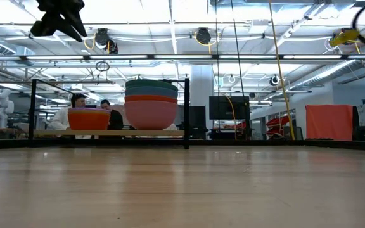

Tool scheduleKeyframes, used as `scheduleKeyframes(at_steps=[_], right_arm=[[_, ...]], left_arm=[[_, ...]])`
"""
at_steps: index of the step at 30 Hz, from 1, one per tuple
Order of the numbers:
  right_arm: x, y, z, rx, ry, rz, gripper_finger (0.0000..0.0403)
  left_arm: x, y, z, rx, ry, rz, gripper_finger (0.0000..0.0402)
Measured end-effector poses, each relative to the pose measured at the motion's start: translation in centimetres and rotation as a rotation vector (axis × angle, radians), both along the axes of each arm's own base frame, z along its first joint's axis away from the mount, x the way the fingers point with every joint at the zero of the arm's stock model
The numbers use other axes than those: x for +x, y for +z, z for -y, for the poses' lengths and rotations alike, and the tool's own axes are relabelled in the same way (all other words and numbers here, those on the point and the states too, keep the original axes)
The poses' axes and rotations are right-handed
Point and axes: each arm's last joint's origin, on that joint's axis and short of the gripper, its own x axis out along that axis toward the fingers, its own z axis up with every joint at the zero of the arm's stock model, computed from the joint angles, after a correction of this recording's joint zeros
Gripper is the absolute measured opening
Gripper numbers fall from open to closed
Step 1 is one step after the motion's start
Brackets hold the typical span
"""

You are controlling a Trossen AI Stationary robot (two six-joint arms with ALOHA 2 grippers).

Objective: Place and stack bowls onto a shelf
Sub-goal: Stack the yellow bowl on the purple bowl on the shelf

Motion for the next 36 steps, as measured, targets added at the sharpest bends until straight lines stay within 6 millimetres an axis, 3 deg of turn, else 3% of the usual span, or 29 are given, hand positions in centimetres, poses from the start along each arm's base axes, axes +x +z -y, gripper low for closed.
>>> scheduleKeyframes(at_steps=[5,13,19,25,29,36], right_arm=[[-0.3,2.1,3.0,-0.047,-0.121,0.023,0.0000],[0.9,8.0,7.0,-0.252,-0.102,0.118,0.0000],[3.6,12.8,10.2,-0.464,-0.123,0.272,0.0000],[7.5,16.7,13.5,-0.606,-0.125,0.415,0.0000],[10.6,17.3,15.2,-0.679,-0.055,0.454,0.0000],[15.8,16.2,17.2,-0.768,0.043,0.539,0.0000]], left_arm=[[-0.4,0.6,0.1,0.060,-0.008,0.002,0.0086],[-1.8,3.7,0.8,0.196,-0.014,0.073,0.0086],[-2.7,5.0,1.1,0.291,-0.011,0.081,0.0086],[-2.6,5.0,1.1,0.348,-0.069,0.050,0.0086],[-2.0,4.8,0.9,0.301,-0.114,0.063,0.0086],[-0.2,4.3,0.9,0.239,-0.218,0.054,0.0086]])
